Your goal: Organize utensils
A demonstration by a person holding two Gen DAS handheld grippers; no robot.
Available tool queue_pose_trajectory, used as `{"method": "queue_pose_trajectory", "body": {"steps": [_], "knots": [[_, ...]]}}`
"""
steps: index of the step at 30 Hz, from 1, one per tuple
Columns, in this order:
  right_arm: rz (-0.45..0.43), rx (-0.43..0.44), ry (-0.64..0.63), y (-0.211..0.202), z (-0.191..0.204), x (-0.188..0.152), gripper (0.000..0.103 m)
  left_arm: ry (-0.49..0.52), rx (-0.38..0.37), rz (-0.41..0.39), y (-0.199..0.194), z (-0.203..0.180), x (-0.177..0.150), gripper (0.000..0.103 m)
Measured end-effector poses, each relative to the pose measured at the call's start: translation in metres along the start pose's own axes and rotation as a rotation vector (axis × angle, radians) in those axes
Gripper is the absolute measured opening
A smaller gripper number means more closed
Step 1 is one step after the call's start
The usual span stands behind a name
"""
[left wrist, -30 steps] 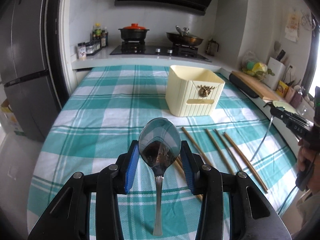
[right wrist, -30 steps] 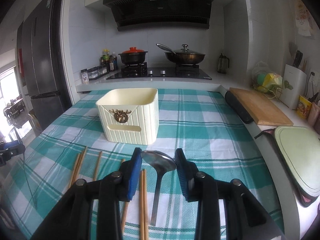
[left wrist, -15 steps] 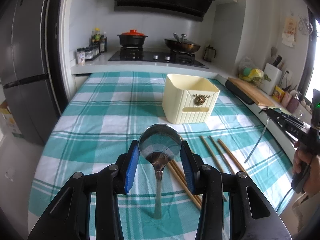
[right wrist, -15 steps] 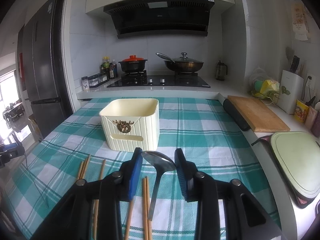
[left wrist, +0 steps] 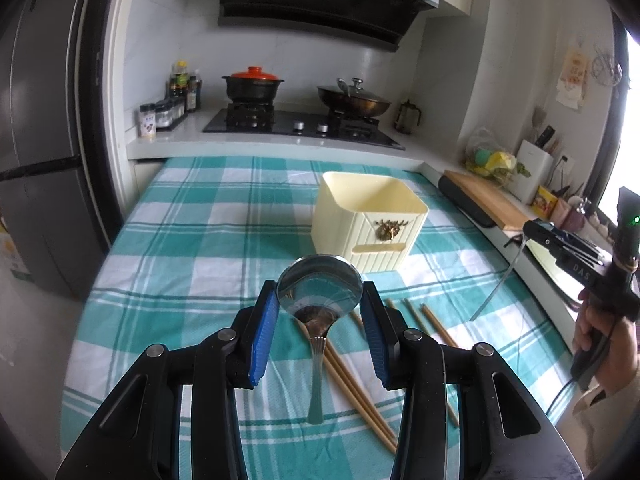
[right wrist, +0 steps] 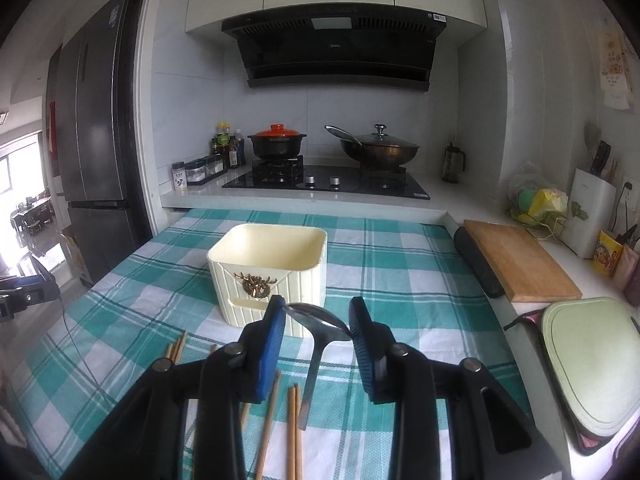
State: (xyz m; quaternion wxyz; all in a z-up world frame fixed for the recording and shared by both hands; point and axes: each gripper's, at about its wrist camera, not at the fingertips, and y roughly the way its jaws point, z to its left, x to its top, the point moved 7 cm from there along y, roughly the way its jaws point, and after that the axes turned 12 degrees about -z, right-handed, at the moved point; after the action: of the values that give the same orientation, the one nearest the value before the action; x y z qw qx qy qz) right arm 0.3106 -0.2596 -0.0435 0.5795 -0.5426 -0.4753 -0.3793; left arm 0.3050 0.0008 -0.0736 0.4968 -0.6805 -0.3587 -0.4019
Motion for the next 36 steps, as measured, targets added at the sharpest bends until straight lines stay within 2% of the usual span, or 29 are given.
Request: {"method": "queue_pose_trajectory", "body": {"steps": [9, 16, 17, 18, 22, 23, 24, 26, 29, 33, 36], "knots": [[-0.025, 0.060, -0.007, 0.026, 0.008, 0.054, 0.033, 0.049, -0.073, 0.003, 0.023, -0.012, 0.056, 0.041], [-0.047, 0.094, -0.018, 0.070, 0.013, 0.111, 0.032, 0.043, -0.132, -0.031, 0.057, -0.025, 0.130, 0.041], [-0.051, 0.097, -0.020, 0.078, 0.014, 0.119, 0.030, 0.046, -0.132, -0.041, 0.063, -0.027, 0.142, 0.041], [-0.051, 0.102, -0.017, 0.087, 0.014, 0.125, 0.023, 0.049, -0.132, -0.051, 0.071, -0.029, 0.153, 0.041], [-0.034, 0.097, -0.019, 0.137, 0.013, 0.142, 0.017, 0.040, -0.140, -0.086, 0.114, -0.041, 0.193, 0.041], [-0.037, 0.081, -0.026, 0.151, 0.012, 0.146, 0.010, 0.038, -0.137, -0.088, 0.128, -0.045, 0.200, 0.041], [-0.042, 0.072, -0.018, 0.163, 0.010, 0.149, 0.007, 0.031, -0.131, -0.088, 0.143, -0.047, 0.207, 0.041], [-0.043, 0.062, 0.020, 0.178, 0.004, 0.156, 0.007, 0.022, -0.139, -0.067, 0.174, -0.052, 0.213, 0.041], [-0.066, 0.092, 0.053, 0.171, -0.002, 0.165, 0.007, -0.012, -0.167, -0.026, 0.194, -0.054, 0.208, 0.041], [-0.029, 0.148, 0.069, 0.141, -0.010, 0.162, 0.008, 0.010, -0.215, -0.037, 0.180, -0.057, 0.197, 0.041], [0.024, 0.137, 0.091, 0.118, -0.032, 0.143, 0.008, 0.007, -0.255, -0.044, 0.158, -0.056, 0.190, 0.041]]}}
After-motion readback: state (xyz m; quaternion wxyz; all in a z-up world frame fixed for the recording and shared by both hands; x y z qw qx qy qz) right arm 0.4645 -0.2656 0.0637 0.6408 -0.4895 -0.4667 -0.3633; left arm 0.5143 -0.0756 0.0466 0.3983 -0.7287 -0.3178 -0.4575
